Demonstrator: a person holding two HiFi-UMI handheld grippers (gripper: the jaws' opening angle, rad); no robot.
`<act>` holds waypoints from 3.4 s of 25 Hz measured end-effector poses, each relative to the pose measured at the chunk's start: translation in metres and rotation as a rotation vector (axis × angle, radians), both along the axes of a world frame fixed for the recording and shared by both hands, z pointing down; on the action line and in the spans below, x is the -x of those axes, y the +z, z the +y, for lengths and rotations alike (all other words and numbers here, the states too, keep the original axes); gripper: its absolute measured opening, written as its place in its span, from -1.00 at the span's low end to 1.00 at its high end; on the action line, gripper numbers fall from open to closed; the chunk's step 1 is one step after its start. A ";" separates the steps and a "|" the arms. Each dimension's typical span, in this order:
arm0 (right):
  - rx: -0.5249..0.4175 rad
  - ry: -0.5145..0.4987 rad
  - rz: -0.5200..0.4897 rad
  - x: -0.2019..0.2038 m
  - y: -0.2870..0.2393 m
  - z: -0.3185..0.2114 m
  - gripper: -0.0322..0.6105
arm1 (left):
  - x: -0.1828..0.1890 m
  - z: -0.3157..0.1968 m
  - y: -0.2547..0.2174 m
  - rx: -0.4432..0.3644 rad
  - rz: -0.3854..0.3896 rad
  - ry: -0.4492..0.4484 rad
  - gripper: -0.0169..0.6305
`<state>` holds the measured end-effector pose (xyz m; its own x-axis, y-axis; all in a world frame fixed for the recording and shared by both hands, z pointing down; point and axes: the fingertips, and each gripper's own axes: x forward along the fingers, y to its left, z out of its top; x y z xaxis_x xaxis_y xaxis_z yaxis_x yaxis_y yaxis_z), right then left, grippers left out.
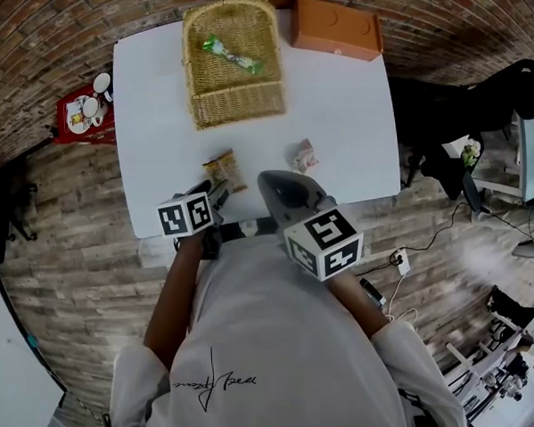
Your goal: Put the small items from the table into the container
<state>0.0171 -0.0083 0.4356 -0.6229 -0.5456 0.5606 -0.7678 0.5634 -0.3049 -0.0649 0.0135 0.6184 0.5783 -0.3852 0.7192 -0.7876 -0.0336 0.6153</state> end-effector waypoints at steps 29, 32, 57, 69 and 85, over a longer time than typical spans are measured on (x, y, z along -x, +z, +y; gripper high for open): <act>0.009 0.002 -0.016 0.002 0.000 -0.004 -0.83 | -0.009 -0.003 0.012 0.018 -0.032 0.047 -0.49; 0.011 0.003 -0.016 0.001 0.000 -0.003 -0.83 | -0.012 -0.004 0.008 0.007 -0.022 0.052 -0.54; 0.008 0.023 -0.020 0.002 0.001 -0.006 -0.83 | -0.014 -0.004 -0.006 -0.047 0.038 0.057 -0.63; 0.005 0.022 -0.024 0.001 0.000 -0.007 -0.83 | -0.015 -0.006 -0.026 -0.091 0.056 0.077 -0.64; 0.008 0.006 -0.028 0.004 0.002 -0.007 -0.83 | -0.014 -0.013 -0.056 -0.153 0.092 0.078 -0.64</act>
